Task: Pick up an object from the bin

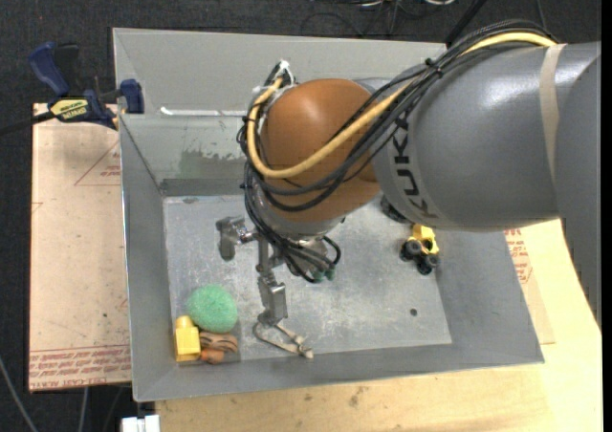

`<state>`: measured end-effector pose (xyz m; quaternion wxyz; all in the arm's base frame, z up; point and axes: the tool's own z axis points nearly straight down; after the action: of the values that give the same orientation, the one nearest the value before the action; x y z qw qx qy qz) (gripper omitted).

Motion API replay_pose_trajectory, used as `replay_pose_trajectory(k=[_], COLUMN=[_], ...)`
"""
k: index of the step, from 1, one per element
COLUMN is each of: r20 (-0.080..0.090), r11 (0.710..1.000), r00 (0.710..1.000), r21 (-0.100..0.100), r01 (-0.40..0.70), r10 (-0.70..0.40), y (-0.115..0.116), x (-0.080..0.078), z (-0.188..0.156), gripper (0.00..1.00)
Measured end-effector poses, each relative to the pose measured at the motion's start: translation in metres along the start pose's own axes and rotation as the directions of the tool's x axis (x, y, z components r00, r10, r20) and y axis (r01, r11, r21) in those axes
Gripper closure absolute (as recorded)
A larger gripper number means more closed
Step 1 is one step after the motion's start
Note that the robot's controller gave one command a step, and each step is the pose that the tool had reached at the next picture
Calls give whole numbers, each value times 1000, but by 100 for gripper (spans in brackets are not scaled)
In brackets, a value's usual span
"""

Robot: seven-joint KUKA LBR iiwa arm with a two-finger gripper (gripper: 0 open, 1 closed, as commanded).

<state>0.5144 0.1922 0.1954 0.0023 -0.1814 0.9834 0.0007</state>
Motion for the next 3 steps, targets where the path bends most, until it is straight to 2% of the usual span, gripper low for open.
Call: replay_pose_trajectory(k=[1,2,3], r20=[-5,-2,-2], r11=[998,980,943], r00=[998,980,943], r21=[0,-1,-2], r01=[-63,199,331], r10=[63,-199,-331], y=[18,35,43], x=[9,0,6], z=[24,35,58], gripper=[0,0,0])
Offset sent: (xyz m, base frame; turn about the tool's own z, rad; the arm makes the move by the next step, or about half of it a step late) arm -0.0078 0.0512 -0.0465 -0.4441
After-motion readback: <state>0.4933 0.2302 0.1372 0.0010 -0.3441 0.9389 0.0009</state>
